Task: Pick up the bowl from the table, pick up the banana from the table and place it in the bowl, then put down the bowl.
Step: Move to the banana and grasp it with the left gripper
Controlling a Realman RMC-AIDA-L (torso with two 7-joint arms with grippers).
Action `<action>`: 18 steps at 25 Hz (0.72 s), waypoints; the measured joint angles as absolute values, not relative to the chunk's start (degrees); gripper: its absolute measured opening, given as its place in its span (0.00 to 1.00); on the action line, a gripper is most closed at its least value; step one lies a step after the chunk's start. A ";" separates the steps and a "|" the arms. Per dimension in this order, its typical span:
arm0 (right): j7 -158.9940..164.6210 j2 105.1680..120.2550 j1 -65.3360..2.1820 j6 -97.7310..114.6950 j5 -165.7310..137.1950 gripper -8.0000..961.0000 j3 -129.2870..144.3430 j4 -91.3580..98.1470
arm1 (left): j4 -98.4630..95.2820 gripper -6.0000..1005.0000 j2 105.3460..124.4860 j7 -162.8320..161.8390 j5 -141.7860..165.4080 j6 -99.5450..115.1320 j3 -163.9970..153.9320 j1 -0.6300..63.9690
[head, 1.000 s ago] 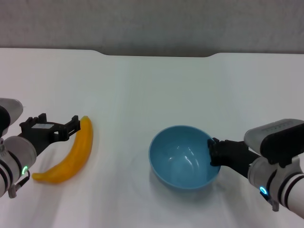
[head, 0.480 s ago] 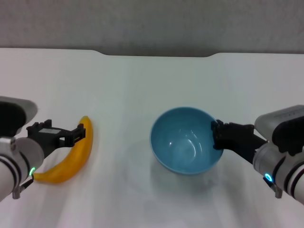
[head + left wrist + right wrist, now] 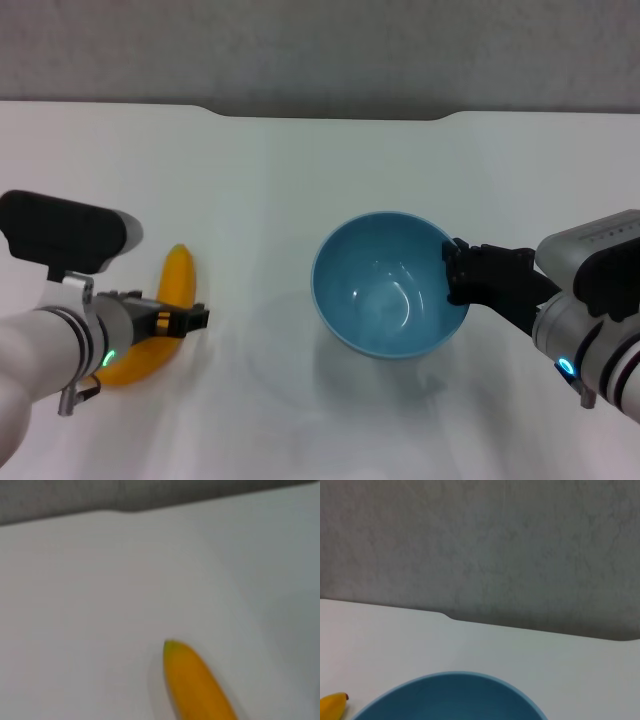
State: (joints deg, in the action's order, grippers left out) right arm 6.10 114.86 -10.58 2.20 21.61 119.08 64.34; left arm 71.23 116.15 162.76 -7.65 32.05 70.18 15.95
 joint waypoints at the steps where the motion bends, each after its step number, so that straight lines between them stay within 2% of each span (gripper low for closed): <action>1: 5.82 114.86 -10.48 2.20 21.62 0.06 119.08 64.52 | 69.79 0.88 116.18 162.77 -7.81 32.55 70.18 16.94; 18: 4.87 114.96 -10.28 2.51 21.62 0.06 119.41 65.31 | 67.17 0.88 116.37 162.83 -8.02 35.65 70.61 19.68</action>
